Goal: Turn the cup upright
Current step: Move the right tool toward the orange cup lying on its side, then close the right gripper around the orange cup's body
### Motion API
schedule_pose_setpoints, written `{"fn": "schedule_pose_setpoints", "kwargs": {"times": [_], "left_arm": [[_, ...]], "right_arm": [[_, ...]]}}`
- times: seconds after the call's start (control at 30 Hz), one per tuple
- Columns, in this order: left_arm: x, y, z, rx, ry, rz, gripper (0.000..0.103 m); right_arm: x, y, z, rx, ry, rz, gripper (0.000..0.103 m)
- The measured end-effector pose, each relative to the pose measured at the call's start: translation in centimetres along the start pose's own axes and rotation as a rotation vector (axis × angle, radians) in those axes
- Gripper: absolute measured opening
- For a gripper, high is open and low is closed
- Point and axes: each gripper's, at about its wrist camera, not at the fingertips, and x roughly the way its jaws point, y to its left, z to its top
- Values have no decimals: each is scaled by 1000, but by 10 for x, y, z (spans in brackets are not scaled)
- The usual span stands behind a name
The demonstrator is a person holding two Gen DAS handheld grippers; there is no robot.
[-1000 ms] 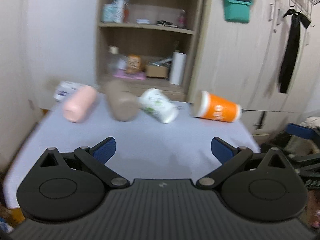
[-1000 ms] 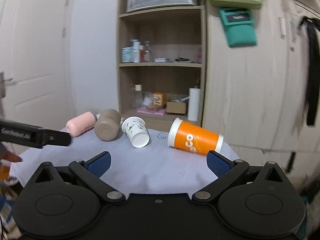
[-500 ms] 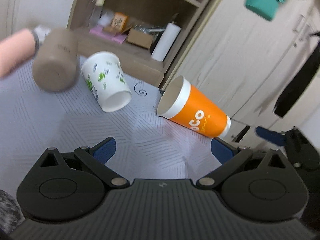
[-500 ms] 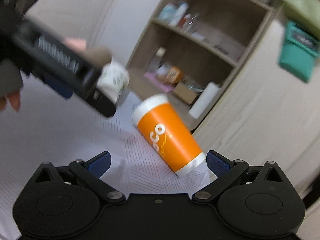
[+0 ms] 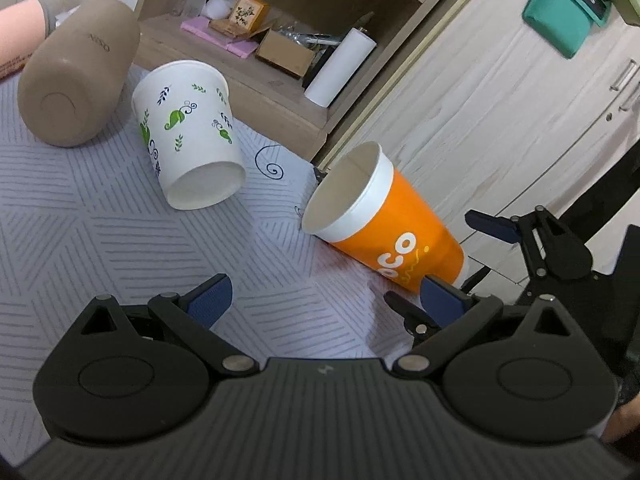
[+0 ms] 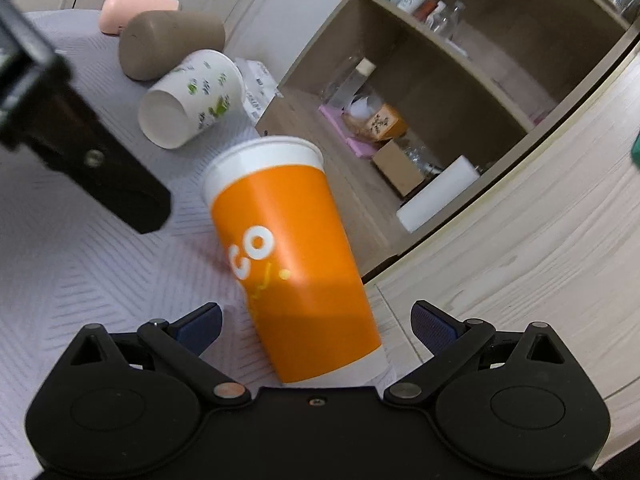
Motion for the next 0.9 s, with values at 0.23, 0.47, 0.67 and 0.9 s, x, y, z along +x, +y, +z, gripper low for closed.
{"fn": "schedule_pose_setpoints", "kwargs": {"times": [0.23, 0.47, 0.67, 0.9], "left_arm": [[9, 5, -1, -36, 2, -6, 100], [9, 11, -1, -84, 4, -55, 100], [7, 15, 2, -113, 40, -92, 100], [-1, 26, 5, -130, 91, -136, 100]], "right_arm": [[15, -13, 1, 72, 18, 88, 81], [6, -14, 11, 282, 70, 120, 74], [-5, -14, 12, 453, 107, 167, 74], [-17, -3, 10, 675, 130, 265, 74]]}}
